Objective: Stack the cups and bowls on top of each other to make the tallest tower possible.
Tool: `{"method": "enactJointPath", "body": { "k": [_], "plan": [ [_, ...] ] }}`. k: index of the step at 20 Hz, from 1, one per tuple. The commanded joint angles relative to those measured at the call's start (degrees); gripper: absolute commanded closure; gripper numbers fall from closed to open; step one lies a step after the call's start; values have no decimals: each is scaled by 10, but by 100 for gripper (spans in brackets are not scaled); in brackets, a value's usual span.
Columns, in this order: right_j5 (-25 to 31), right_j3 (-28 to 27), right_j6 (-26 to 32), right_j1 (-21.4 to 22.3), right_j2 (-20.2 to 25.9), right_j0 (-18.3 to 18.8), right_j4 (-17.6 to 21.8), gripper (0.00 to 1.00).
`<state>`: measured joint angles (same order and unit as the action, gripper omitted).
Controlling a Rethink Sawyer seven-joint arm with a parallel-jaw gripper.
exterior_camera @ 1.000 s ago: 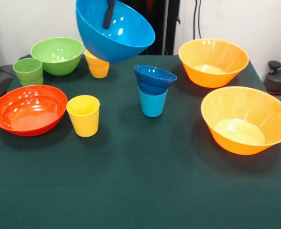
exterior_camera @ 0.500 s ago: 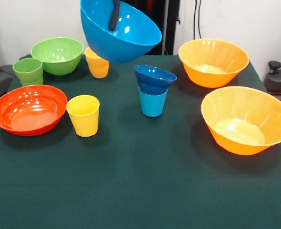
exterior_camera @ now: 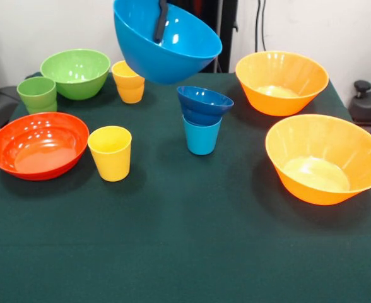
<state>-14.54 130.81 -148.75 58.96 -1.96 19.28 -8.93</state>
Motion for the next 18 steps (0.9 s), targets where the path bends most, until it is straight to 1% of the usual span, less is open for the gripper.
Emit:
{"method": "enactJointPath", "body": {
  "k": [1, 5, 6, 7, 8, 9, 10, 18],
  "plan": [
    [-43, 31, -151, -33, 58, 6, 4, 100],
    [-61, 38, -170, -44, 61, 0, 7, 100],
    [-69, 40, -175, -49, 57, -10, 3, 100],
    [-73, 41, -179, -51, 59, -9, 6, 100],
    [-83, 44, -186, -57, 56, -22, 0, 100],
    [-87, 45, -189, -59, 58, -22, 1, 100],
    [-88, 46, -191, -58, 54, -34, -6, 100],
    [-93, 42, -205, -64, 51, -45, -11, 100]
  ]
}}
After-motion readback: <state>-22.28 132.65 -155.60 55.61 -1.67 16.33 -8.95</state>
